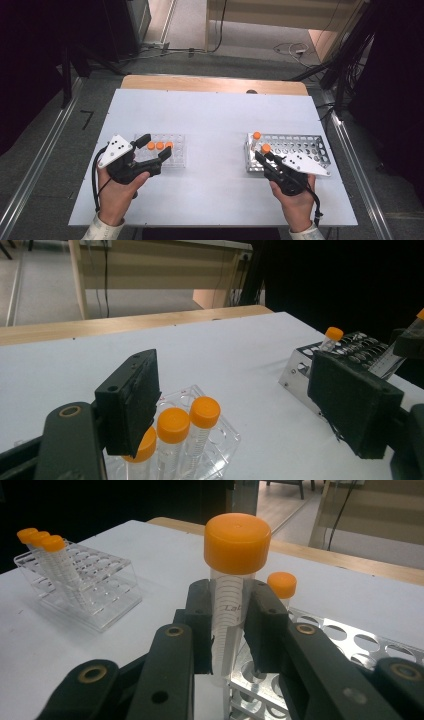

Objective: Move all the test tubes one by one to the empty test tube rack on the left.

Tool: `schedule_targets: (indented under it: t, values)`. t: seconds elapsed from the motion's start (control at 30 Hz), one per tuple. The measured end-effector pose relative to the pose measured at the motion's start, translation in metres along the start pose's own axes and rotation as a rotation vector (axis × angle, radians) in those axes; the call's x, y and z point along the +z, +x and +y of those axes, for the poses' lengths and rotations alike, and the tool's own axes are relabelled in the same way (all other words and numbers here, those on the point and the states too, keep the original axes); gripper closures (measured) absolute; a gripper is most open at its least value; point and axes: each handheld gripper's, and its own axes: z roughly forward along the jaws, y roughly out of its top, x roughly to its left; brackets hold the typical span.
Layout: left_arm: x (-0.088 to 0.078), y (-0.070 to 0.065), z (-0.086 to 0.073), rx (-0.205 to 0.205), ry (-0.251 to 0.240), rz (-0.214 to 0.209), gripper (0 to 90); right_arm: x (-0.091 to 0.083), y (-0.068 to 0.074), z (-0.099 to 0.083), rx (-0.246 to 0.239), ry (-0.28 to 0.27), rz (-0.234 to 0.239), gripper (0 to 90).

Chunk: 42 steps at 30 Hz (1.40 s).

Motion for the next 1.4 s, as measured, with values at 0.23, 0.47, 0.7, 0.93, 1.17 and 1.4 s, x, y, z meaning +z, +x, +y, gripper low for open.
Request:
schedule_targets:
  t: [0.23,0.47,0.7,0.93,1.17,1.4]
  values:
    - [0.001,-0.002,0.000,0.002,0.005,-0.004,21.1,0.001,0.003,0.000,-0.006,0.001,0.010,72.1]
    - [0.001,-0.005,0.000,0.006,0.005,-0.014,21.1,0.002,0.008,-0.001,-0.010,0.004,0.025,72.1]
    - [0.004,-0.010,-0.002,0.016,0.016,-0.029,21.1,0.006,0.012,-0.003,-0.018,0.014,0.037,72.1]
    - [0.007,-0.016,-0.005,0.027,0.032,-0.041,21.0,0.008,0.018,-0.005,-0.026,0.022,0.052,72.1]
    - [0.009,-0.021,-0.007,0.035,0.037,-0.053,20.9,0.011,0.021,-0.007,-0.035,0.027,0.063,72.1]
    - [0.012,-0.026,-0.009,0.043,0.048,-0.068,20.9,0.013,0.026,-0.009,-0.047,0.032,0.077,72.1]
